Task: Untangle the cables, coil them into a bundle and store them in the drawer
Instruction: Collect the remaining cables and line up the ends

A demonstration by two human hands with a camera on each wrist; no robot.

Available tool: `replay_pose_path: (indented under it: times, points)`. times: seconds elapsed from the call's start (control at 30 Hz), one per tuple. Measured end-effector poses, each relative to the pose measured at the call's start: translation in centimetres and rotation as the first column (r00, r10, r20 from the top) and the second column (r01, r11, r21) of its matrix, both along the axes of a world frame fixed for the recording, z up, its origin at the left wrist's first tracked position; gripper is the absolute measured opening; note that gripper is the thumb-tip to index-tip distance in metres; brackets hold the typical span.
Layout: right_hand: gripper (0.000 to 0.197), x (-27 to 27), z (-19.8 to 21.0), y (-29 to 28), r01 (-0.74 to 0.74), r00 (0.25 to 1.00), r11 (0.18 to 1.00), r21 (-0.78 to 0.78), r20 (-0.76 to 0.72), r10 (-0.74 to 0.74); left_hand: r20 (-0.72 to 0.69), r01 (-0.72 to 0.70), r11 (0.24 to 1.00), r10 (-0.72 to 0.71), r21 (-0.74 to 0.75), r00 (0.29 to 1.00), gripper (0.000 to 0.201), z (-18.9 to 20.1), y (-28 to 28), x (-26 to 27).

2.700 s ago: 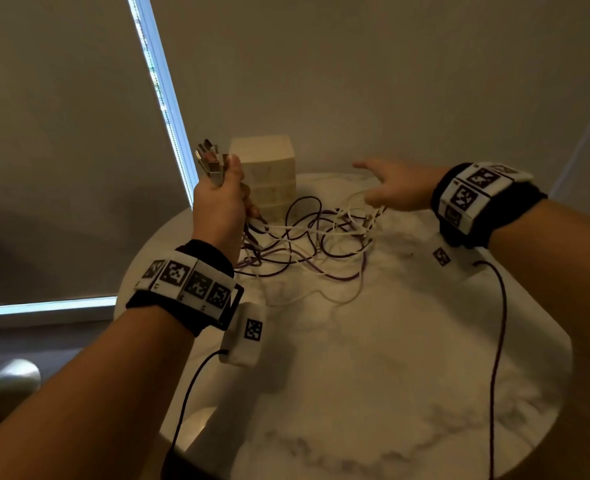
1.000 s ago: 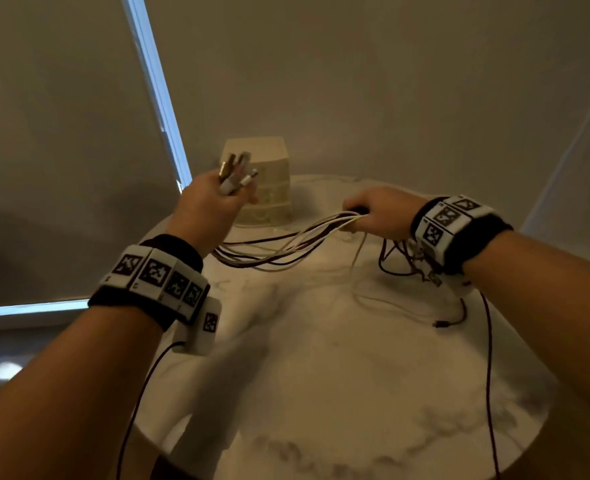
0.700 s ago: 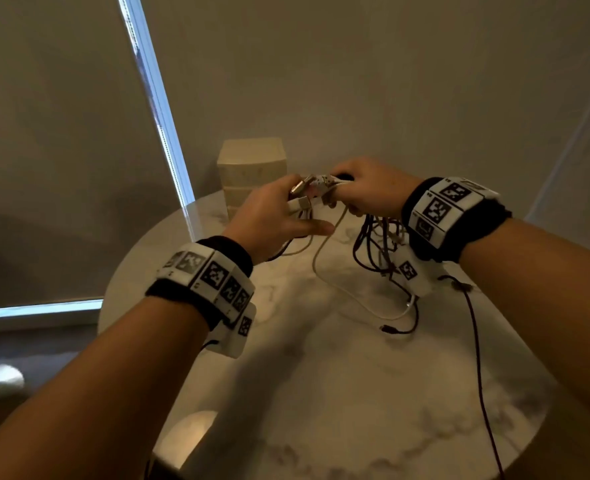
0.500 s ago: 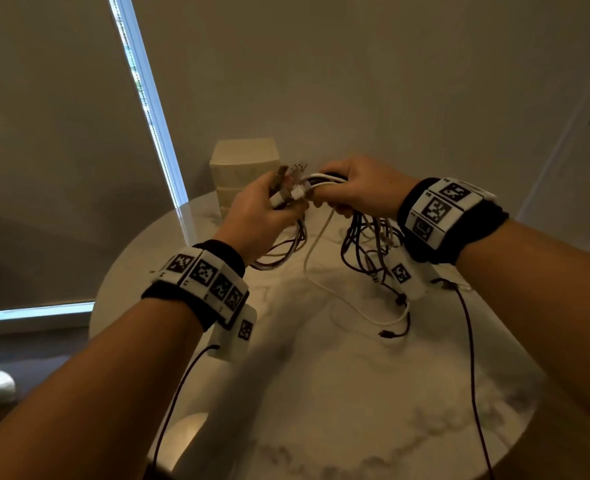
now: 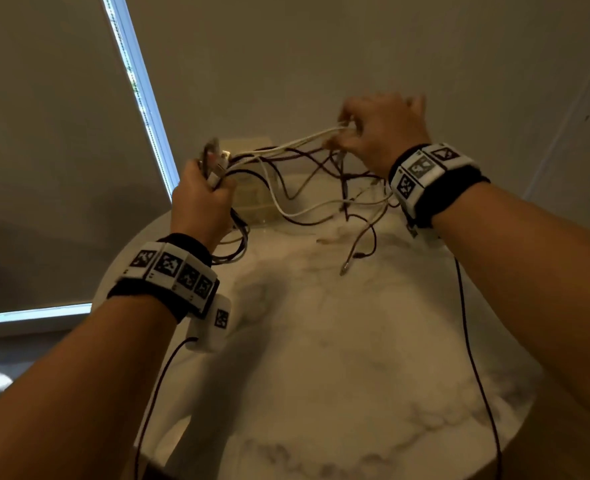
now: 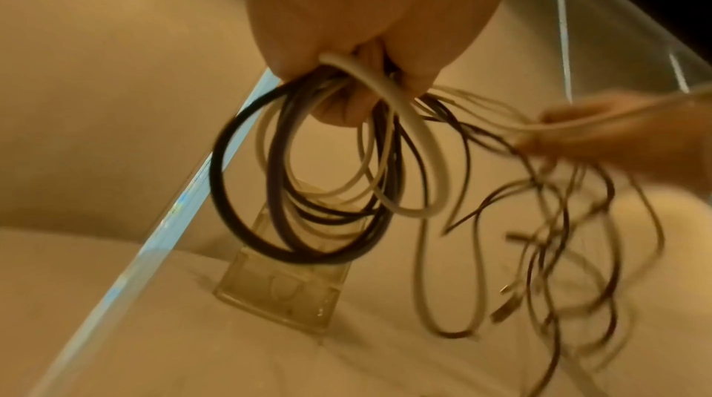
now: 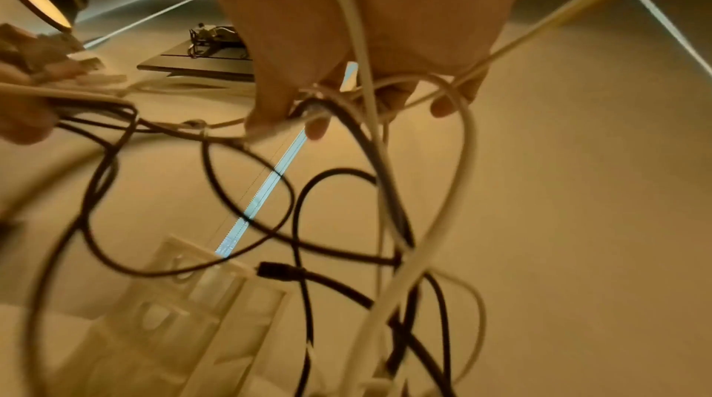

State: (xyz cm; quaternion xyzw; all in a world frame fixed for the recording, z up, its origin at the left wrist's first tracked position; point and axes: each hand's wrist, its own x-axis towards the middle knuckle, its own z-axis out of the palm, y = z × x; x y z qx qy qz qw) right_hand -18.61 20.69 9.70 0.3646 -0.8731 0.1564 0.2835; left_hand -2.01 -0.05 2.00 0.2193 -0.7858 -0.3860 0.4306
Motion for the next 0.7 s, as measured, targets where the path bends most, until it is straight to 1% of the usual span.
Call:
replay_pose_path:
  times: [0.03, 0.07, 0.1, 0.13, 0.17, 0.2, 0.23, 0.27, 0.3, 0.33, 0.37, 0.4, 0.43, 0.47, 0.5, 0.53, 0.57, 0.6, 0.63, 0.67, 0.7]
  points:
    - [0.046, 0.2, -0.8, 0.0, 0.036, 0.997, 0.991, 0.126, 0.062, -0.044, -0.034, -0.016, 1.0, 0.016, 0.026, 0.999, 0.009, 0.4, -0.3, 0.0]
    - [0.046, 0.3, -2.1, 0.0, 0.059, 0.985, 0.958, 0.28, 0.138, -0.101, -0.056, -0.028, 0.999, 0.03, 0.042, 0.998, 0.009, 0.7, -0.7, 0.0]
    - [0.046, 0.6, -3.7, 0.2, 0.063, 0.965, 0.903, 0.425, 0.204, -0.164, -0.055, -0.043, 0.998, 0.045, 0.042, 0.997, 0.01, 0.8, -1.0, 0.1]
    - [0.044, 0.8, -5.0, 0.4, 0.044, 0.946, 0.853, 0.52, 0.254, -0.203, -0.027, -0.057, 0.998, 0.058, 0.03, 0.998, 0.011, 0.7, -1.1, 0.2]
    - [0.041, 0.9, -5.9, 0.6, 0.025, 0.933, 0.822, 0.569, 0.282, -0.224, 0.007, -0.066, 0.998, 0.066, 0.011, 0.998, 0.012, 0.6, -1.1, 0.3]
    - [0.039, 0.8, -6.5, 0.7, 0.019, 0.929, 0.823, 0.568, 0.294, -0.224, 0.038, -0.069, 0.998, 0.069, -0.004, 0.997, 0.014, 0.3, -1.0, 0.3]
    - [0.039, 0.7, -6.4, 0.7, 0.042, 0.932, 0.855, 0.517, 0.287, -0.219, 0.064, -0.075, 0.997, 0.075, -0.003, 0.995, 0.016, -0.1, -0.9, 0.3]
    - [0.043, 0.2, -5.9, 0.8, 0.109, 0.95, 0.902, 0.418, 0.222, -0.218, 0.082, -0.089, 0.996, 0.089, 0.006, 0.993, 0.019, -0.4, -0.9, 0.3]
    - [0.048, -0.3, -5.1, 1.0, 0.209, 0.965, 0.94, 0.27, 0.097, -0.243, 0.093, -0.111, 0.994, 0.109, 0.021, 0.99, 0.023, -0.7, -1.2, 0.3]
    - [0.052, -1.2, -4.1, 1.5, 0.295, 0.955, 0.948, 0.116, -0.024, -0.294, 0.096, -0.142, 0.989, 0.137, 0.048, 0.986, 0.024, -0.9, -1.7, 0.4]
    - [0.052, -2.0, -3.1, 2.2, 0.356, 0.932, 0.934, 0.011, -0.08, -0.354, 0.093, -0.179, 0.98, 0.171, 0.086, 0.981, 0.025, -1.1, -2.5, 0.6]
    - [0.049, -2.6, -2.4, 3.0, 0.389, 0.92, 0.921, -0.016, -0.048, -0.389, 0.081, -0.209, 0.97, 0.2, 0.123, 0.976, 0.025, -1.3, -3.3, 0.8]
    - [0.045, -3.1, -2.3, 3.7, 0.391, 0.918, 0.92, 0.027, 0.052, -0.392, 0.068, -0.224, 0.963, 0.216, 0.15, 0.974, 0.025, -1.4, -4.0, 1.1]
    - [0.044, -3.4, -2.7, 4.1, 0.366, 0.904, 0.919, 0.149, 0.176, -0.389, 0.056, -0.226, 0.959, 0.219, 0.169, 0.974, 0.026, -1.5, -4.4, 1.3]
    - [0.045, -3.7, -3.9, 4.3, 0.312, 0.87, 0.904, 0.293, 0.294, -0.396, 0.048, -0.224, 0.957, 0.219, 0.187, 0.975, 0.026, -1.7, -4.7, 1.5]
    - [0.048, -3.6, -5.4, 4.4, 0.255, 0.818, 0.878, 0.405, 0.393, -0.419, 0.044, -0.219, 0.954, 0.215, 0.204, 0.976, 0.026, -1.9, -4.7, 1.6]
    - [0.051, -3.3, -6.8, 4.5, 0.205, 0.766, 0.857, 0.472, 0.468, -0.441, 0.031, -0.213, 0.952, 0.211, 0.22, 0.977, 0.025, -2.0, -4.6, 1.7]
    - [0.055, -2.9, -8.0, 4.6, 0.153, 0.708, 0.87, 0.469, 0.562, -0.428, 0.012, -0.2, 0.951, 0.203, 0.236, 0.979, 0.024, -2.1, -4.5, 1.7]
    - [0.06, -2.6, -9.0, 4.6, 0.102, 0.646, 0.907, 0.409, 0.666, -0.373, -0.006, -0.19, 0.951, 0.197, 0.245, 0.98, 0.022, -2.2, -4.5, 1.5]
    - [0.071, -2.4, -9.6, 4.5, 0.066, 0.6, 0.94, 0.334, 0.74, -0.305, -0.011, -0.186, 0.953, 0.194, 0.24, 0.981, 0.021, -2.1, -4.2, 1.4]
    - [0.089, -2.0, -9.5, 4.4, 0.039, 0.591, 0.962, 0.271, 0.77, -0.241, -0.006, -0.192, 0.958, 0.198, 0.212, 0.98, 0.02, -1.9, -3.9, 1.2]
